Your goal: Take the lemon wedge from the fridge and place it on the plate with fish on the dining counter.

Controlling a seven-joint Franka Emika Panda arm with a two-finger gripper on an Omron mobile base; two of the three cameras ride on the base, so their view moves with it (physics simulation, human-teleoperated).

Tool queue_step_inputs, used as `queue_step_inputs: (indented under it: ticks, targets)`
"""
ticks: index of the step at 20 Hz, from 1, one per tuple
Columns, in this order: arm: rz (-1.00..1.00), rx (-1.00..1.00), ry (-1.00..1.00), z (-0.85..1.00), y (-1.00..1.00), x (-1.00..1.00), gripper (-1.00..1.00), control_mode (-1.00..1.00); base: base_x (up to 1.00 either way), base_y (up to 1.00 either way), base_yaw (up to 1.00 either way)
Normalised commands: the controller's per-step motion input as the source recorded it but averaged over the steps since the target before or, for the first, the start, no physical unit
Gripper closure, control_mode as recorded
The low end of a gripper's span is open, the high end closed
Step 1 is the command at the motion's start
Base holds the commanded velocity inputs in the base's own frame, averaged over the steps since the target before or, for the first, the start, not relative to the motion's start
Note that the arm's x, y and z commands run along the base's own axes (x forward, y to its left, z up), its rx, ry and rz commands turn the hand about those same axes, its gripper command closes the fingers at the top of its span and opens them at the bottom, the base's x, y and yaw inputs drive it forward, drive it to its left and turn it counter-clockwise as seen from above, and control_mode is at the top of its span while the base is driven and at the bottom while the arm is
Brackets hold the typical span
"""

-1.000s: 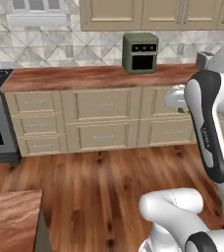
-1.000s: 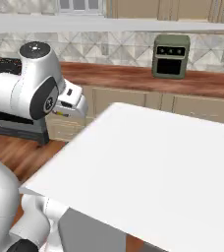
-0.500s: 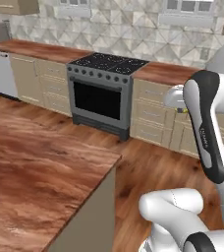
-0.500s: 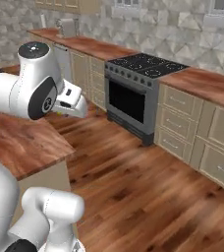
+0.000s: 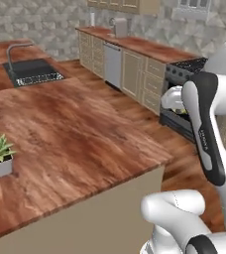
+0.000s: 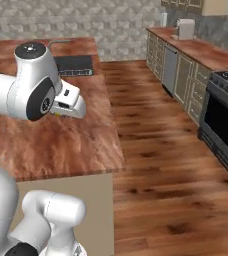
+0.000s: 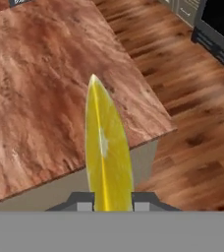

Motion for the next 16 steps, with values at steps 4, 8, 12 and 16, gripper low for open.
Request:
queue_step_inputs:
  ticks: [4, 8, 12, 16]
  targets:
    - [0.00, 0.00, 0.00, 0.00, 0.00, 0.00, 1.00, 1.00, 0.05, -0.02, 0.89]
    - [0.00, 0.00, 0.00, 0.00, 0.00, 0.00, 1.00, 1.00, 0.00, 0.19, 0.66]
    - [0.00, 0.00, 0.00, 0.00, 0.00, 0.00, 1.00, 1.00, 0.03, 0.97, 0.13]
    - [0.00, 0.00, 0.00, 0.00, 0.00, 0.00, 1.00, 1.00, 0.24, 1.00, 0.06]
